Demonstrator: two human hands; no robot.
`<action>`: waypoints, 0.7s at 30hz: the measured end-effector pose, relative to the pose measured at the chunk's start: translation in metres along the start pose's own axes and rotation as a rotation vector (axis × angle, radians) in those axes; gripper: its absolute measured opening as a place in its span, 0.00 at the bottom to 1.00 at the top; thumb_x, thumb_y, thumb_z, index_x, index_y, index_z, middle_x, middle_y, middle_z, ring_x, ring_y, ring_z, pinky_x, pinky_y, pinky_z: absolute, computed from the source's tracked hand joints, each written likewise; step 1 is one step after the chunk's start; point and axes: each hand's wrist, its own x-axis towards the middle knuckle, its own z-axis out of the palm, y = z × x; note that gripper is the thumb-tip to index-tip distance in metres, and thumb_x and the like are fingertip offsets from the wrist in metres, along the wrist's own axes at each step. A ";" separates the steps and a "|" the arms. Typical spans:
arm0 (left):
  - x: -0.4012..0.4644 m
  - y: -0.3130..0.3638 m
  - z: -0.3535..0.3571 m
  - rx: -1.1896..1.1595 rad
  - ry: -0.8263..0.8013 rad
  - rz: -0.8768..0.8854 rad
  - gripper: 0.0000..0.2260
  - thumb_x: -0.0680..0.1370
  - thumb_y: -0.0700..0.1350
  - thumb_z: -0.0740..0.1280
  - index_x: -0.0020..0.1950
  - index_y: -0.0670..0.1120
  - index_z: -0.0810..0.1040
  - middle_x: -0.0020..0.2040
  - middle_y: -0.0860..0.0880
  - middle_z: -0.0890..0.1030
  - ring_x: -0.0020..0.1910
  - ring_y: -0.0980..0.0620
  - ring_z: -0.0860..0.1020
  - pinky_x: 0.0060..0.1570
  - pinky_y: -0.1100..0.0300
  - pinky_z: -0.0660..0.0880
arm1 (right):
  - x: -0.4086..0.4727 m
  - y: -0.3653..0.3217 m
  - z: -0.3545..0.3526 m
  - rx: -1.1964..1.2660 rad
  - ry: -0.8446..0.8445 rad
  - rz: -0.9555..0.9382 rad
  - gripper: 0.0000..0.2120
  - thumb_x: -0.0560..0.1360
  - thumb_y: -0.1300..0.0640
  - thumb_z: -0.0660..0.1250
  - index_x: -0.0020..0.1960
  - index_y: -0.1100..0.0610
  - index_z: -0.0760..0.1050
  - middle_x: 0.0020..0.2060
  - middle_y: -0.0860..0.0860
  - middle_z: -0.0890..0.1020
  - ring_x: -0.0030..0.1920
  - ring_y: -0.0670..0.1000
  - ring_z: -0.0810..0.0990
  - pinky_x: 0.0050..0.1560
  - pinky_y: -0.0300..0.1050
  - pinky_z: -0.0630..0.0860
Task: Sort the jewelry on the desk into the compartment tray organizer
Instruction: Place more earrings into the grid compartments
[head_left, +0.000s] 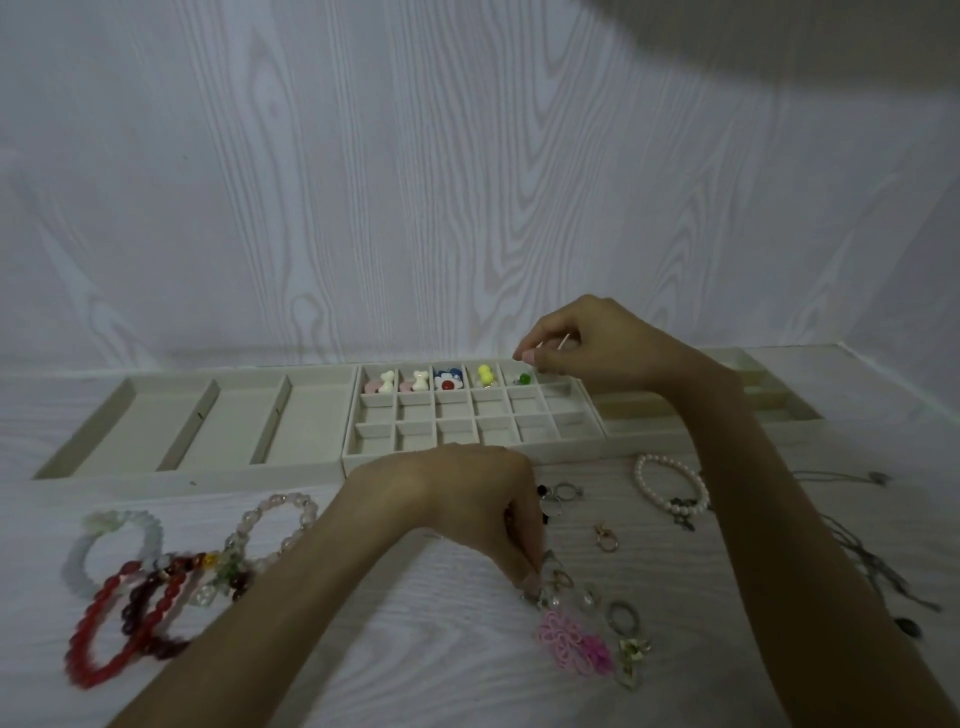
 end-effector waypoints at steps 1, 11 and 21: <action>-0.002 -0.002 -0.003 -0.037 -0.002 0.033 0.07 0.71 0.50 0.74 0.47 0.51 0.85 0.41 0.59 0.84 0.34 0.66 0.77 0.37 0.72 0.73 | -0.001 -0.001 -0.001 -0.001 -0.008 -0.003 0.07 0.75 0.55 0.67 0.50 0.52 0.82 0.44 0.48 0.83 0.45 0.41 0.79 0.49 0.39 0.73; -0.031 -0.049 -0.042 -0.678 0.698 0.018 0.07 0.72 0.49 0.70 0.47 0.50 0.85 0.43 0.49 0.86 0.45 0.51 0.82 0.49 0.60 0.76 | 0.000 -0.012 -0.004 0.275 -0.078 0.021 0.10 0.78 0.61 0.61 0.54 0.54 0.80 0.43 0.50 0.85 0.42 0.46 0.82 0.45 0.38 0.78; -0.022 -0.051 -0.039 -1.223 0.797 -0.145 0.12 0.77 0.50 0.66 0.55 0.47 0.83 0.34 0.55 0.78 0.30 0.61 0.72 0.24 0.70 0.64 | 0.010 -0.028 0.022 0.466 0.135 -0.045 0.07 0.70 0.54 0.73 0.48 0.47 0.83 0.40 0.45 0.85 0.40 0.48 0.83 0.42 0.36 0.78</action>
